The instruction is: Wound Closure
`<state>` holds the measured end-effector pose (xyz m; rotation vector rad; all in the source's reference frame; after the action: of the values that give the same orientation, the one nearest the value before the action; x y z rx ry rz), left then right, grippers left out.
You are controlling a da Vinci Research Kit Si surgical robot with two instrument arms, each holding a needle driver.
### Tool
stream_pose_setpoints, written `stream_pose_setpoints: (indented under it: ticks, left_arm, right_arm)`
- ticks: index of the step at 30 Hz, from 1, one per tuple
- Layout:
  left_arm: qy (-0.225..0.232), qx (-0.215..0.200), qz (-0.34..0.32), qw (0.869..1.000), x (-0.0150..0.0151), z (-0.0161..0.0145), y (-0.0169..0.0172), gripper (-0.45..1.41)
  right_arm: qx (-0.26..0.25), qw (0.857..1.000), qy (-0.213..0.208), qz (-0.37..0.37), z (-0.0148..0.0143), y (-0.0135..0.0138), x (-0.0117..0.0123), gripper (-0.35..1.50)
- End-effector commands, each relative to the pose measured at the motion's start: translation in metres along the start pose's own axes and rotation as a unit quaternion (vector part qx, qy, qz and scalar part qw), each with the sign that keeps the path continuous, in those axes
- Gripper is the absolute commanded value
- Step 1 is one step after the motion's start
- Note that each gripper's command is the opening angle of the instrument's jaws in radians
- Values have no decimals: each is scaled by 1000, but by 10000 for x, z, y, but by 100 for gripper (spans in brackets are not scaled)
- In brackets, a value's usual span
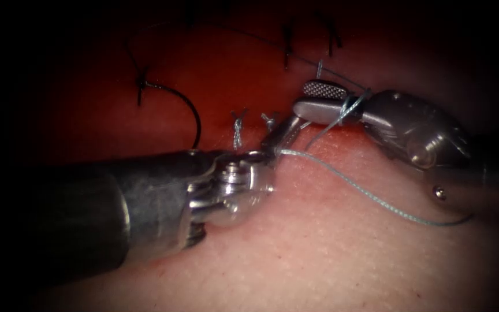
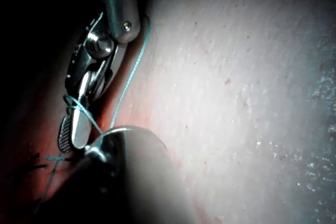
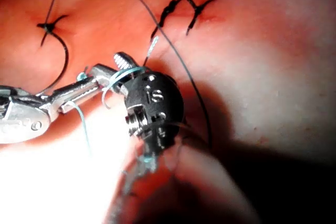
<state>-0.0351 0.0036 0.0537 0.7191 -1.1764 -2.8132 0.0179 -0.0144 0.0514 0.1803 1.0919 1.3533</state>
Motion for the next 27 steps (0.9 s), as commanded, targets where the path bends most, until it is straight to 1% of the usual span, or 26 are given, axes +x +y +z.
stream_pose_setpoints:
  ticks: [1,2,4,5,6,8,9,10,12,13,17,18,19,20,22,24,25,26,27]
  left_arm:
    - [0,-2,2,1000,4,9,4,-45]
    - [1,-1,2,1000,4,9,5,-45]
    - [2,-3,4,1000,4,10,6,-45]
    - [5,-6,5,1000,5,11,8,-45]
    - [5,-6,5,1000,5,11,8,-45]
    - [7,-4,6,1000,7,13,10,-45]
    - [7,-4,6,1000,7,13,10,-45]
    - [9,-5,7,1000,8,14,11,-45]
    - [10,-6,7,1000,9,15,13,-45]
    - [11,-8,9,1000,10,16,14,-45]
    - [14,-8,10,1000,11,17,16,-45]
    - [14,-8,10,1000,11,17,16,-45]
    - [14,-8,10,1000,11,17,16,-45]
    - [14,-10,10,1000,11,17,16,-45]
    - [17,-10,10,1000,11,17,16,-45]
    - [19,-10,10,1000,12,17,16,-45]
    - [19,-10,10,1000,12,17,16,-45]
    - [19,-10,10,1000,12,18,16,-45]
    - [19,-10,10,1000,12,18,16,-45]
  right_arm:
    - [-15,1000,2,20,8,6,-6,29]
    - [-22,999,3,35,7,11,-7,29]
    - [-29,999,3,40,7,14,-7,29]
    - [-36,998,3,56,8,22,-7,29]
    - [-36,998,3,56,8,22,-7,29]
    - [-41,997,5,69,10,31,-6,39]
    - [-41,997,5,69,10,31,-6,39]
    - [-42,996,4,82,12,35,-7,47]
    - [-44,995,2,85,13,37,-7,49]
    - [-43,995,0,91,16,40,-8,62]
    - [-44,995,-4,92,24,46,-10,76]
    - [-43,994,-6,97,27,48,-11,84]
    - [-43,994,-6,97,27,48,-11,84]
    - [-44,994,-10,102,30,51,-12,91]
    - [-43,993,-11,107,33,52,-13,93]
    - [-41,992,-18,121,39,55,-15,103]
    - [-41,992,-18,121,39,55,-15,103]
    - [-31,991,-24,126,44,54,-17,113]
    - [-31,991,-24,126,44,54,-17,113]
